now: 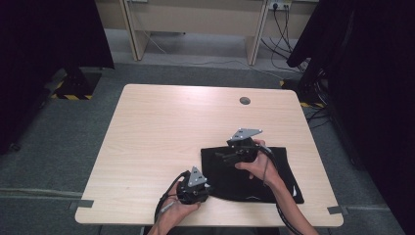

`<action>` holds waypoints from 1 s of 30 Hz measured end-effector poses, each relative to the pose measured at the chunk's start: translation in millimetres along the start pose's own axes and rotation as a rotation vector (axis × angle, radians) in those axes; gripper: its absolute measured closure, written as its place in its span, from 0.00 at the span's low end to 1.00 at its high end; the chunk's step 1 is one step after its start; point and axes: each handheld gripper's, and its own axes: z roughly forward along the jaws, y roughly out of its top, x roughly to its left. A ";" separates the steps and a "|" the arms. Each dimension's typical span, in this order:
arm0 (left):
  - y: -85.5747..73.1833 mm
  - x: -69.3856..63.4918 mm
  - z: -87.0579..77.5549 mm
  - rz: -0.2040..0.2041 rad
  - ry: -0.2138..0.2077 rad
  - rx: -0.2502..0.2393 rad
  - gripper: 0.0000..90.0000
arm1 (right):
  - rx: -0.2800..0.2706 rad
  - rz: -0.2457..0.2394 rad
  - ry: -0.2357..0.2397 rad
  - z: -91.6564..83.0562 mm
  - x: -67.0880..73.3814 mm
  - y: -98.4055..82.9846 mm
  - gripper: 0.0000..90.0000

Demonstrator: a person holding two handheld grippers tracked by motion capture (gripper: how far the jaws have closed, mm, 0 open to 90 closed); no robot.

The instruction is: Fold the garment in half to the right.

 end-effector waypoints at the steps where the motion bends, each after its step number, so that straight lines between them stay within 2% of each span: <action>1: 0.0 -0.8 0.2 0.005 0.005 -0.001 0.79 | 0.002 0.000 -0.003 1.9 0.2 1.2 0.35; 3: 0.0 -1.3 0.1 0.011 0.009 0.001 0.79 | 0.007 -0.002 0.003 5.4 1.2 3.7 0.35; 5: -0.2 -1.8 0.5 0.000 -0.009 0.001 0.79 | 0.009 -0.009 0.005 9.2 1.8 5.9 0.35; 8: -0.2 -1.5 0.1 0.003 0.005 0.004 0.79 | 0.023 -0.008 0.007 15.6 3.5 8.2 0.36; 9: 0.4 -0.2 -0.2 0.026 0.020 -0.004 0.79 | 0.022 -0.016 0.010 18.1 3.6 9.1 0.36; 11: 0.3 -0.3 -0.3 0.021 0.028 0.000 0.79 | 0.027 -0.009 0.011 23.1 4.6 10.6 0.36; 14: 0.1 -0.9 0.2 0.012 0.005 -0.002 0.79 | 0.042 -0.018 0.017 31.6 6.6 12.9 0.37; 16: 0.0 -1.1 -0.1 0.012 0.015 0.003 0.79 | 0.050 -0.014 0.026 37.8 8.3 14.5 0.38; 23: 0.0 -1.2 0.1 0.010 0.008 0.001 0.79 | 0.107 -0.025 0.038 62.1 12.4 19.0 0.40; 28: 0.0 -1.4 0.1 0.013 0.010 0.002 0.79 | 0.150 -0.031 0.042 74.3 12.2 16.0 0.50; 30: 0.0 -1.5 0.0 0.013 0.010 0.002 0.79 | 0.140 -0.037 0.045 74.5 12.4 14.2 0.57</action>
